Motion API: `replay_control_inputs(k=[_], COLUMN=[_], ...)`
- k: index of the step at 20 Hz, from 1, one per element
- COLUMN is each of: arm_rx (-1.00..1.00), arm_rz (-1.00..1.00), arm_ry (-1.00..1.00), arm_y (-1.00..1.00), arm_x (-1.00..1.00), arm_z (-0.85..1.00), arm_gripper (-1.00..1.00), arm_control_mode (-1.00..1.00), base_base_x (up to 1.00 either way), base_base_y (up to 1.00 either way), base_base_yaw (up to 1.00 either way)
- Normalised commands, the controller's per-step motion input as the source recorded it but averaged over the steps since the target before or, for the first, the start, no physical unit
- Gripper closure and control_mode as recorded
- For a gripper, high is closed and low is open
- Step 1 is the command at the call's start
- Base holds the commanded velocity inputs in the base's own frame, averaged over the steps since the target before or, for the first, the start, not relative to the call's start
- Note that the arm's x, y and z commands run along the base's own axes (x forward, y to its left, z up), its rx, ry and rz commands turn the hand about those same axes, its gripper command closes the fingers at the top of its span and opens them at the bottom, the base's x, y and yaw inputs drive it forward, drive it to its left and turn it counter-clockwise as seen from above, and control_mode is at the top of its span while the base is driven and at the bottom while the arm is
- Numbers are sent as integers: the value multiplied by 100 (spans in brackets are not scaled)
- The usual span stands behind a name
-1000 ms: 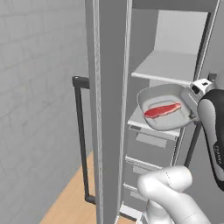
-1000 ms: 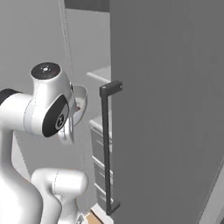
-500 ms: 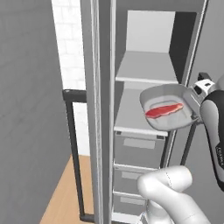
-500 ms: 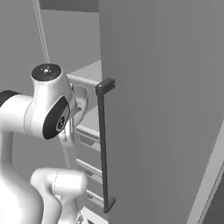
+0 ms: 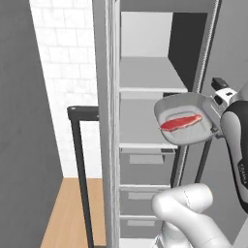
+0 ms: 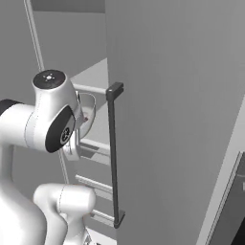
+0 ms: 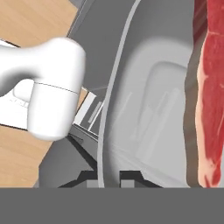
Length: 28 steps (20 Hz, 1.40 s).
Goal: Take the meat container that has the steak and place it on the second highest rack of the freezer. Then take the vegetable container that has the onion and lemon and place it on the highest rack of the freezer.
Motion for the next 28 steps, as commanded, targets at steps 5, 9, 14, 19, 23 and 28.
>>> replay_control_inputs(k=[5,9,14,19,23,28], arm_rx=[0,-2,0,1,0,0], arm_rz=[0,-6,-24,-37,-22,-13], arm_ry=[0,0,0,0,0,0], arm_y=[0,42,60,14,0,0], arm_x=[0,9,63,81,48,49], arm_z=[0,-23,-36,-58,-72,-50], arm_gripper=[100,100,100,100,100,100], arm_control_mode=[100,-100,-100,-100,-100,-100], base_base_x=[5,1,0,0,0,0], base_base_y=[34,11,0,0,0,0], base_base_yaw=[-11,-2,0,0,0,0])
